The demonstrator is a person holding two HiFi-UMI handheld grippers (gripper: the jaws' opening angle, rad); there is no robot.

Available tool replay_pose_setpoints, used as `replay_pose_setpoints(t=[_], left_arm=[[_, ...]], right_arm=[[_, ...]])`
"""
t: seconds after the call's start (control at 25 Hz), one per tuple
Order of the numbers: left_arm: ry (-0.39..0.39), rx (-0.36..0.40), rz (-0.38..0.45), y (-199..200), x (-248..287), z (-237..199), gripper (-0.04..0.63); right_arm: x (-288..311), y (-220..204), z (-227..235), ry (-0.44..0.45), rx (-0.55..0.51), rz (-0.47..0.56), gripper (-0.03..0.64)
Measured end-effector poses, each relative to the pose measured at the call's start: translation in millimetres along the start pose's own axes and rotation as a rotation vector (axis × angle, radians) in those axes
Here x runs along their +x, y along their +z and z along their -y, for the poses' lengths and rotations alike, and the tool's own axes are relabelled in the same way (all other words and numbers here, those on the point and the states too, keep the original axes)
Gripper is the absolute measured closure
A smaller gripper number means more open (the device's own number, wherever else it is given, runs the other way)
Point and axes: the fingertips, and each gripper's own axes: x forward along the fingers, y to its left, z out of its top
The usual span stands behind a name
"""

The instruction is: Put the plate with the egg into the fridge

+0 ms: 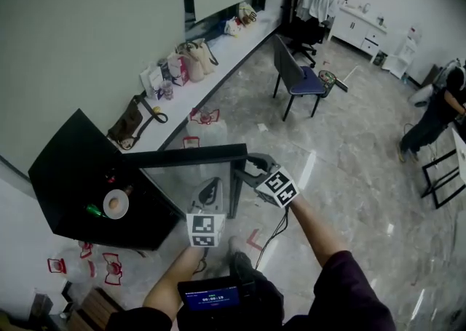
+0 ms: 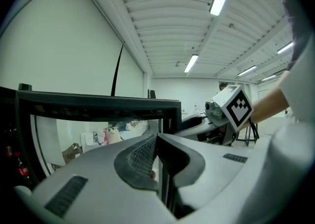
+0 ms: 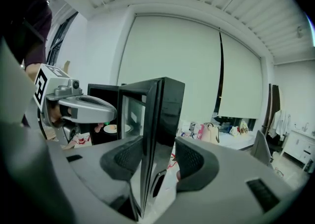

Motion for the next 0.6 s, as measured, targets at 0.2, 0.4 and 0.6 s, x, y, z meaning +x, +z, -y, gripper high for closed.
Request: replay_pose_setpoints(t=[0.2, 0.4, 0.6], left_arm=[[-0.023, -0.001, -0.009, -12, -51, 23, 0.585], [0.007, -0.028, -0.027, -25, -89, 37, 0.586], [0.082, -0.035, -0.006, -24, -124, 48, 0.586]], right_arm=[[-38, -2, -50, -0.009, -0.006, 0.008, 0.407], [-65, -4, -104, 0.066, -0.061, 0.008, 0.407], [-84, -1, -151, 0.177, -0.1, 0.049, 0.407]])
